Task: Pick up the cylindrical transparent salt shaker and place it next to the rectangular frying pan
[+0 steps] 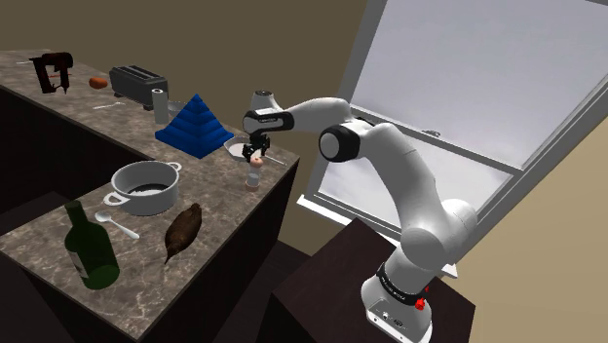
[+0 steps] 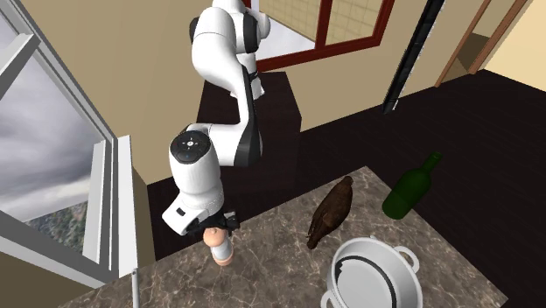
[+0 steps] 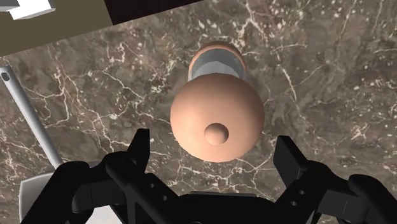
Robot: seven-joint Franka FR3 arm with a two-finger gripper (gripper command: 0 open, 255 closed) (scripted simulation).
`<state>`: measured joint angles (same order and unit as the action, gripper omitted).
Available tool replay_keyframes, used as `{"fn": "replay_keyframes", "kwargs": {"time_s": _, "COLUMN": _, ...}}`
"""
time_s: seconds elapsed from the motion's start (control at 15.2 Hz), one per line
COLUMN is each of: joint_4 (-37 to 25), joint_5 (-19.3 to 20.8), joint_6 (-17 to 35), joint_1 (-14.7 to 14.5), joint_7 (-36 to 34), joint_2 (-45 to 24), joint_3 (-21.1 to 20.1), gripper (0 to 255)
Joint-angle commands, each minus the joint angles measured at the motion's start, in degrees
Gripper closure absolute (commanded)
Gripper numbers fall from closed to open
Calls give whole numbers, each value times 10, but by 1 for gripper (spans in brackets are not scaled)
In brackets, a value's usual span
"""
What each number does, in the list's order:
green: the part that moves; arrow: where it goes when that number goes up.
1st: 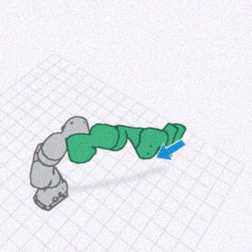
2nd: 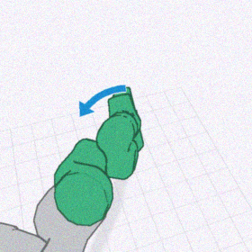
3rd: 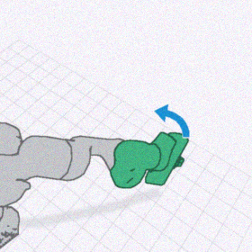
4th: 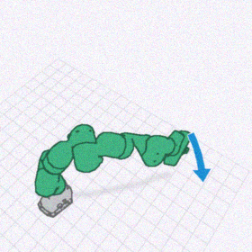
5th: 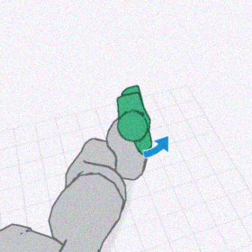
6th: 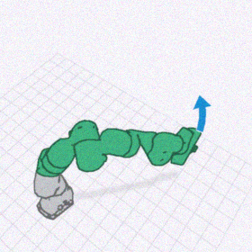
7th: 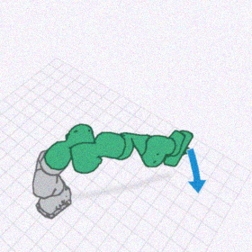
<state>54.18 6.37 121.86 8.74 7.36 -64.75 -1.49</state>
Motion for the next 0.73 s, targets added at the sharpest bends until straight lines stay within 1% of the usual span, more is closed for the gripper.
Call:
{"fn": "replay_keyframes", "kwargs": {"time_s": 0.0, "joint_4": 14, "joint_5": 0, "joint_6": -10, "joint_1": 0, "joint_7": 0, "joint_2": 24, "joint_3": -1, "gripper": 0}}
{"fn": "replay_keyframes", "kwargs": {"time_s": 0.13, "joint_4": 27, "joint_5": -1, "joint_6": -23, "joint_1": -1, "joint_7": -1, "joint_2": 51, "joint_3": -1, "gripper": 0}}
{"fn": "replay_keyframes", "kwargs": {"time_s": 0.66, "joint_4": 27, "joint_5": -1, "joint_6": -23, "joint_1": -1, "joint_7": -1, "joint_2": 51, "joint_3": -1, "gripper": 0}}
